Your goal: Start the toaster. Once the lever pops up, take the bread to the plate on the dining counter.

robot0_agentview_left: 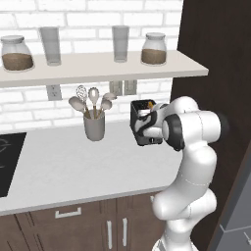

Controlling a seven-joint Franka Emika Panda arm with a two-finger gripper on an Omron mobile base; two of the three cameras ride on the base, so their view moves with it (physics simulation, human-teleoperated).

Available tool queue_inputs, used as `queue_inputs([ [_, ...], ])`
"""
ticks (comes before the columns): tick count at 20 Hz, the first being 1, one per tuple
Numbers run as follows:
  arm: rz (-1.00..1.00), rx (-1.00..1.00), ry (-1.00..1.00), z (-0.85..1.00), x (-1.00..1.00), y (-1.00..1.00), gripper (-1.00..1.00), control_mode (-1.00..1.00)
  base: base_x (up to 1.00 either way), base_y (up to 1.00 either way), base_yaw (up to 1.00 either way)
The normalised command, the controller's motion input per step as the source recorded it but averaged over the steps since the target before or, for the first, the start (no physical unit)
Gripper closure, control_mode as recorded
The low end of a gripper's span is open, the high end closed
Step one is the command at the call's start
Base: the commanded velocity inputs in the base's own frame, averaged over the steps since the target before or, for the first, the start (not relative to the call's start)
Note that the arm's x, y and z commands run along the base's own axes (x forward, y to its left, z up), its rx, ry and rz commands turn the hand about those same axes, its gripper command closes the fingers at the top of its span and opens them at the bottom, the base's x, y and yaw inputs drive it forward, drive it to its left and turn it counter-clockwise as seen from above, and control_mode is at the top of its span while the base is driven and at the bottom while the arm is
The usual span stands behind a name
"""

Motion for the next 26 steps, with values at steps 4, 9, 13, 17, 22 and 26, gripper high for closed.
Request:
queue_inputs([
  [4, -0.02, 0.0, -0.02, 0.0, 0.0, 0.0, -1.0, -1.0, 0.0, 0.0, 0.0],
  [9, -0.03, 0.0, -0.04, 0.0, 0.0, 0.0, -1.0, -1.0, 0.0, 0.0, 0.0],
  [13, -0.01, 0.0, -0.04, 0.0, 0.0, 0.0, -1.0, -1.0, 0.0, 0.0, 0.0],
  [17, 0.0, 0.0, -0.02, 0.0, 0.0, 0.0, -1.0, -1.0, 0.0, 0.0, 0.0],
  [22, 0.0, 0.0, -0.01, 0.0, 0.0, -0.01, -1.0, -1.0, 0.0, 0.0, 0.0],
  [26, 0.0, 0.0, -0.01, 0.0, 0.0, -0.1, -1.0, -1.0, 0.0, 0.0, 0.0],
])
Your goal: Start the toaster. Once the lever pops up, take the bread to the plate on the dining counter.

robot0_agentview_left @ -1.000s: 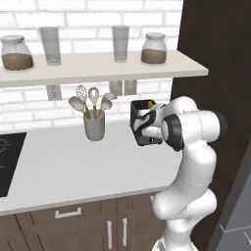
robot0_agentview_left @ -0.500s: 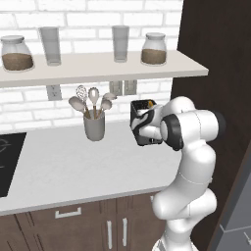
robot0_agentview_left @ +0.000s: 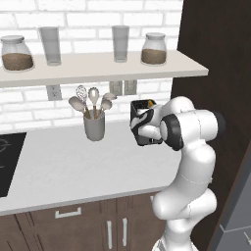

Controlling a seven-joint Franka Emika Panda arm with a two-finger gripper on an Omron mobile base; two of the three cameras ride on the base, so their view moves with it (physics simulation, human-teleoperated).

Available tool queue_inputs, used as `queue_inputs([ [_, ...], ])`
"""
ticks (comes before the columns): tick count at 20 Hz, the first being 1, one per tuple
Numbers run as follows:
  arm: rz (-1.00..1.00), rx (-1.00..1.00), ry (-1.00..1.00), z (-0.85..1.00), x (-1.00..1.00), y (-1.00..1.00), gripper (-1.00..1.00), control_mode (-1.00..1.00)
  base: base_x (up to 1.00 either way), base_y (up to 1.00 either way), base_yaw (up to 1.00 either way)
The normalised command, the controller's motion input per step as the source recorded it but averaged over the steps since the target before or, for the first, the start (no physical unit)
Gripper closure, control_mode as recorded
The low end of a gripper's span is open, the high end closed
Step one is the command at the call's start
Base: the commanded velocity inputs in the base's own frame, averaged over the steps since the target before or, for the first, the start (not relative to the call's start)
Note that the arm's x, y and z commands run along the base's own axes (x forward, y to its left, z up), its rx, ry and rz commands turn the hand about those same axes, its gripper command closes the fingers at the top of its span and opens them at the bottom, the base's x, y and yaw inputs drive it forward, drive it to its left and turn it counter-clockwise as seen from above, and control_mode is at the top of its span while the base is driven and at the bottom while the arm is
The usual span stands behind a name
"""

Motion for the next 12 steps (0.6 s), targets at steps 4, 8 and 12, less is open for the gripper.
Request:
queue_inputs([
  [4, 0.0, 0.0, -0.02, 0.0, 0.0, -0.14, -1.0, -1.0, 0.0, 0.0, 0.0],
  [8, 0.0, 0.0, -0.02, 0.0, 0.0, -0.12, -1.0, -1.0, 0.0, 0.0, 0.0],
  [12, 0.0, 0.0, 0.0, 0.0, 0.0, 0.0, -1.0, -1.0, 0.0, 0.0, 0.0],
])
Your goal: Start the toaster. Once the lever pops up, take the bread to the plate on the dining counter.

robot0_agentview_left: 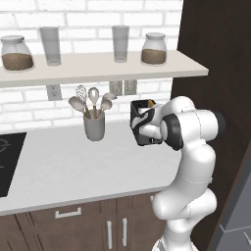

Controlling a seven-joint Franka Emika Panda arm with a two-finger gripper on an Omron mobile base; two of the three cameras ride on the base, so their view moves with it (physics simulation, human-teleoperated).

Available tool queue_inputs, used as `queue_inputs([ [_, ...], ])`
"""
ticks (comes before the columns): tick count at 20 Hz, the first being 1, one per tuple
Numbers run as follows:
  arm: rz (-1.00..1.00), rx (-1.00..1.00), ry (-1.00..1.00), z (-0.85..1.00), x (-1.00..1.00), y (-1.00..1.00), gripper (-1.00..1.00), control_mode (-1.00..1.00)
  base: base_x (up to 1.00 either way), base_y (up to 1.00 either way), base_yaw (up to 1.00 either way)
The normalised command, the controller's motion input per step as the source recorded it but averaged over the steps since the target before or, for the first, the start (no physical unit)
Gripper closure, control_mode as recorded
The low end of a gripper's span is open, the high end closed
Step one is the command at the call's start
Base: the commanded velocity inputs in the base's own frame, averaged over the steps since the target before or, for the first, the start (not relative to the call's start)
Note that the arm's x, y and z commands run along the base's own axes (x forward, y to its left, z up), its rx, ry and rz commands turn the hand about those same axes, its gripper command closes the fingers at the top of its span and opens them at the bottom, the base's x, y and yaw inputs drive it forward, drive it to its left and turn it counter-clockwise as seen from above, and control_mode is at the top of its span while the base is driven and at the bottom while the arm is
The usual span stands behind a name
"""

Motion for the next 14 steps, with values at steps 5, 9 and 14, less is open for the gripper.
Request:
queue_inputs([
  [5, 0.0, 0.0, 0.0, -0.01, 0.0, 0.0, -1.0, -1.0, 0.0, 0.0, 0.0],
  [9, 0.0, 0.0, 0.0, 0.0, 0.0, 0.0, -1.0, -1.0, 0.0, 0.0, 0.0],
  [14, 0.0, 0.0, 0.0, 0.0, 0.0, -0.01, -1.0, -1.0, 0.0, 0.0, 0.0],
])
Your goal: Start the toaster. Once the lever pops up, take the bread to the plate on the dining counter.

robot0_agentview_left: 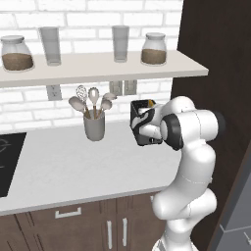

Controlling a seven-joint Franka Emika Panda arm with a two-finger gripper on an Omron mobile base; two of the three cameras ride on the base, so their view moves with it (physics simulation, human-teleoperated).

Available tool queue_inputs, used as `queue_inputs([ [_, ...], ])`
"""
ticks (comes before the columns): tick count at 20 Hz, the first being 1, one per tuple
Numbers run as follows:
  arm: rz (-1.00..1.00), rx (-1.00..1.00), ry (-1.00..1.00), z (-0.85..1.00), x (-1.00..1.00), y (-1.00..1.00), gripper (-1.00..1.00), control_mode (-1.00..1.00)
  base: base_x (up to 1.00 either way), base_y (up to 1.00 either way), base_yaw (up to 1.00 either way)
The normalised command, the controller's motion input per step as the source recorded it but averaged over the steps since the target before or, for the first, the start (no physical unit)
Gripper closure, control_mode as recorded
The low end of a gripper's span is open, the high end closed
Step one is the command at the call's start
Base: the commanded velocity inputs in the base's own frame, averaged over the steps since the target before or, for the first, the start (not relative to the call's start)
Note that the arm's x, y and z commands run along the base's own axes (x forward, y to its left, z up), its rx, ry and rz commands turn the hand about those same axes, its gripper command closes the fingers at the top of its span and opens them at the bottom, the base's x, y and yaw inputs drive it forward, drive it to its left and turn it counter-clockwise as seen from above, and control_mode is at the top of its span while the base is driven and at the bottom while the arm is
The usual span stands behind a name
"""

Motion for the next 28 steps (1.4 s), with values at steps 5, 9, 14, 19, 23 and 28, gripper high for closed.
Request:
queue_inputs([
  [5, 0.0, 0.0, 0.0, 0.0, 0.06, -0.02, -1.0, -1.0, 0.0, 0.0, 0.0],
  [9, 0.0, 0.0, 0.0, 0.0, 0.19, -0.01, -1.0, -1.0, 0.0, 0.0, 0.0],
  [14, 0.0, 0.0, 0.0, 0.0, 0.2, -0.01, -1.0, -1.0, 0.0, 0.0, 0.0],
  [19, 0.0, 0.0, 0.0, -0.01, 0.02, 0.0, -1.0, -1.0, 0.0, 0.0, 0.0],
  [23, 0.0, 0.0, 0.0, -0.04, 0.0, 0.0, -1.0, -1.0, 0.0, 0.0, 0.0],
  [28, 0.0, 0.0, 0.0, 0.0, 0.0, 0.0, -1.0, -1.0, 0.0, 0.0, 0.0],
])
